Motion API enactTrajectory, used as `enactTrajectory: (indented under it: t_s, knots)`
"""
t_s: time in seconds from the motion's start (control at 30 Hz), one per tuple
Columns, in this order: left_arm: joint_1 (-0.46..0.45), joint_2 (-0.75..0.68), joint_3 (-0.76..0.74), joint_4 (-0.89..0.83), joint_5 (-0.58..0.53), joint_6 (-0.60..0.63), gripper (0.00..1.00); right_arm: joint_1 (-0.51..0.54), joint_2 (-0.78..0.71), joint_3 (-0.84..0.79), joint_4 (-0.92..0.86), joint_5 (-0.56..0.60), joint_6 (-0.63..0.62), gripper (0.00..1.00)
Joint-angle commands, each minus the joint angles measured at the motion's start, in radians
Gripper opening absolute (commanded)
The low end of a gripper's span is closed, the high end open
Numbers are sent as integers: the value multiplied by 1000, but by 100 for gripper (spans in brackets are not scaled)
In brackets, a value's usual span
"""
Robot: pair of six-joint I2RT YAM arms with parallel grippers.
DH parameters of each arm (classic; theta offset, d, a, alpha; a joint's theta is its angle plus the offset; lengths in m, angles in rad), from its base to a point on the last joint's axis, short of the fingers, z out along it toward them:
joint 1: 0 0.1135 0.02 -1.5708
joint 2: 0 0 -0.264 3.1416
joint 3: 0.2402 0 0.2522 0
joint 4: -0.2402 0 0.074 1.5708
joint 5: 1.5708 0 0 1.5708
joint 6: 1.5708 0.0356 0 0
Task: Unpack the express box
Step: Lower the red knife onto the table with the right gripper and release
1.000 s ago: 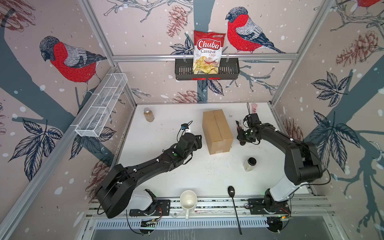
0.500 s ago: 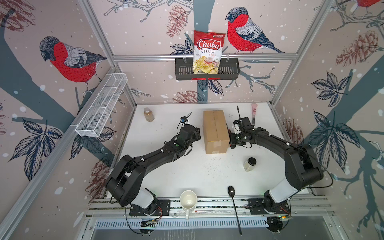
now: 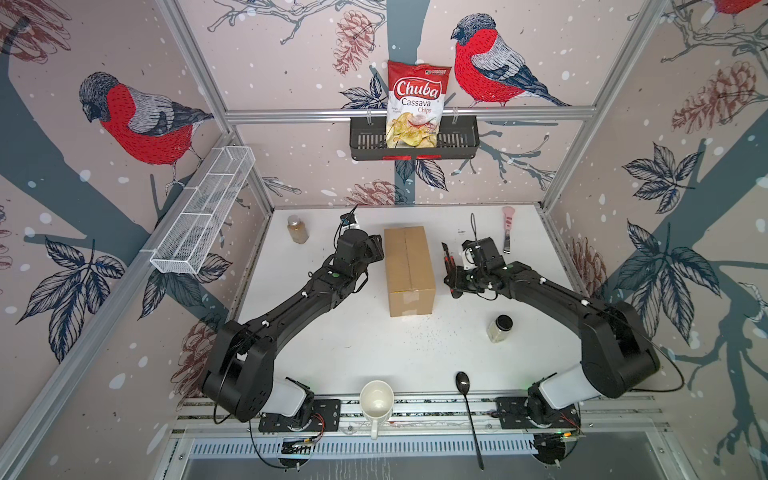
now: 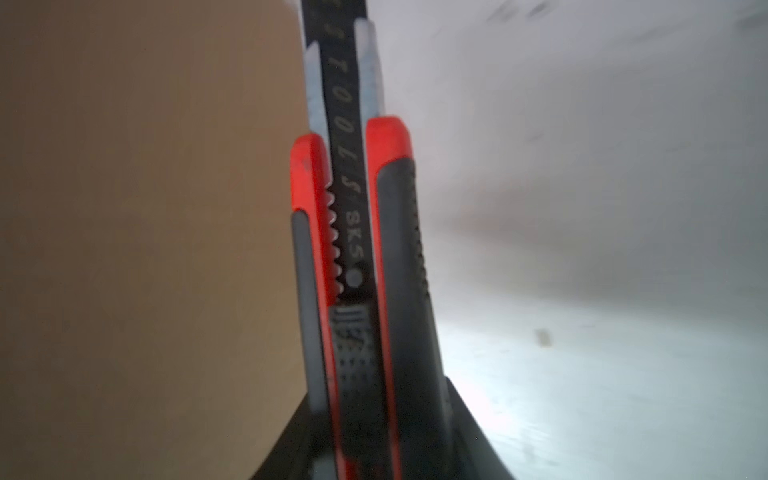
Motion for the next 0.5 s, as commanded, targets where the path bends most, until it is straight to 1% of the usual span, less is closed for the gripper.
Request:
enactTrajectory:
  t_s: [0.0,0.1,0.23,0.33,0.47]
  knots:
    - [-1,-27,-46,-44,44,-29,42,-27,-8,31,-31,15,-35,0]
    - [-24,-58,-96,-45,44,-60,42,-67,32,64,-35,19,-61,1]
    - [-89,-93,-124,-74,5,-76,42,-137,147,122,-43,21,-106,1]
    - [-112,-112,-137,-93,-10,-86,42,-160,232,158,-66,40,-143,3]
    - [-116,-148,-158,-100,-26,-95,42,-165,312,186,-97,70,-177,5]
